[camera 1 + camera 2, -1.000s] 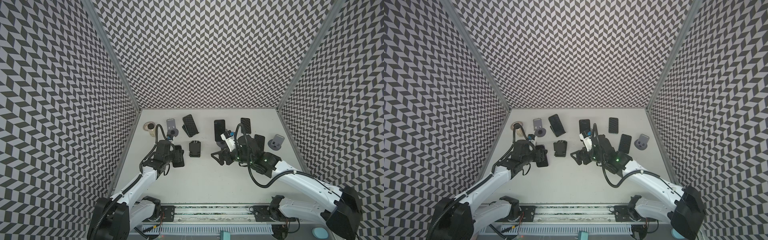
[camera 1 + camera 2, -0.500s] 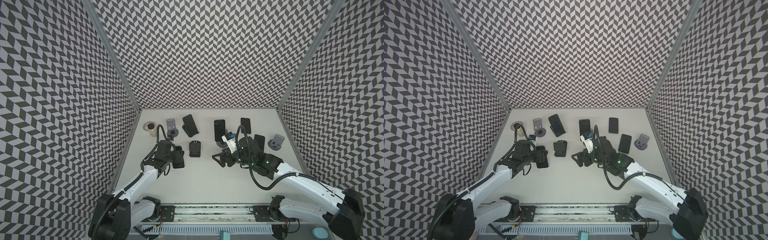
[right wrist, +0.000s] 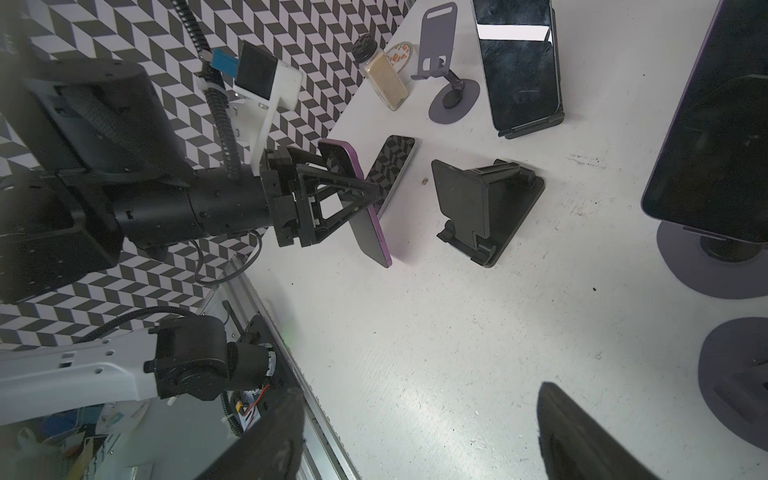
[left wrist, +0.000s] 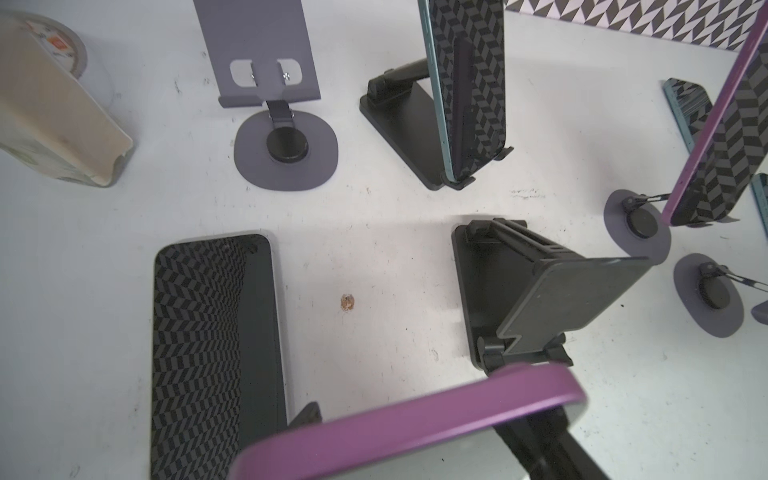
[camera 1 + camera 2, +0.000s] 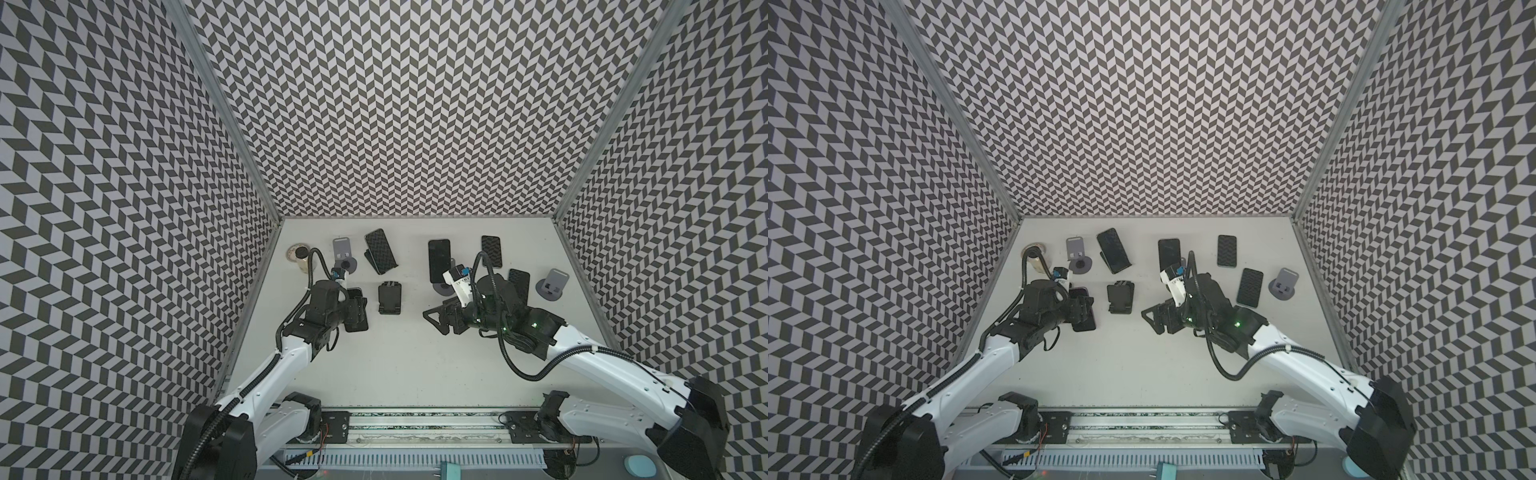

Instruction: Remove the phone from the phone stand

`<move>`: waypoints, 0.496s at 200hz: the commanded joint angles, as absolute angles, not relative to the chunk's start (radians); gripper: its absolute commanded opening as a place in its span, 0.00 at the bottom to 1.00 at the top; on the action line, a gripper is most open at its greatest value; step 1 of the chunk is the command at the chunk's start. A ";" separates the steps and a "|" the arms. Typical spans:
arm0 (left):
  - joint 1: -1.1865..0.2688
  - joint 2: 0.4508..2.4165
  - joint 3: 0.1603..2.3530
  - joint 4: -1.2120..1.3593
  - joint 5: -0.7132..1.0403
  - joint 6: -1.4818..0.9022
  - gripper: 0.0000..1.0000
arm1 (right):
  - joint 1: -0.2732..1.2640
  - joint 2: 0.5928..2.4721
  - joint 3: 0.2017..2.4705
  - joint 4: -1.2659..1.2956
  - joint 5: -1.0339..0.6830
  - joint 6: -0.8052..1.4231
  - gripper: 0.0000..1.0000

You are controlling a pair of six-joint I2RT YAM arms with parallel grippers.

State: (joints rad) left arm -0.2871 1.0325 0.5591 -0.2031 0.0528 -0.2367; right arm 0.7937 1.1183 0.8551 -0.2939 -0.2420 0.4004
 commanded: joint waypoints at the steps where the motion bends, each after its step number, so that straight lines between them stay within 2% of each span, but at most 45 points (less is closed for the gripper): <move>1: -0.281 1.010 0.572 -0.168 0.041 -0.242 0.60 | 0.801 1.104 0.900 -0.282 -0.225 0.404 0.85; 40: -0.280 1.025 0.575 -0.163 0.081 -0.244 0.60 | 0.801 1.134 0.934 -0.224 -0.065 0.364 0.86; 72: -0.282 1.024 0.565 -0.147 0.094 -0.249 0.60 | 0.799 1.133 0.933 -0.023 0.063 0.388 0.85; 99: -0.282 1.023 0.559 -0.144 0.113 -0.250 0.60 | 0.799 1.183 1.095 -0.112 0.118 0.389 0.84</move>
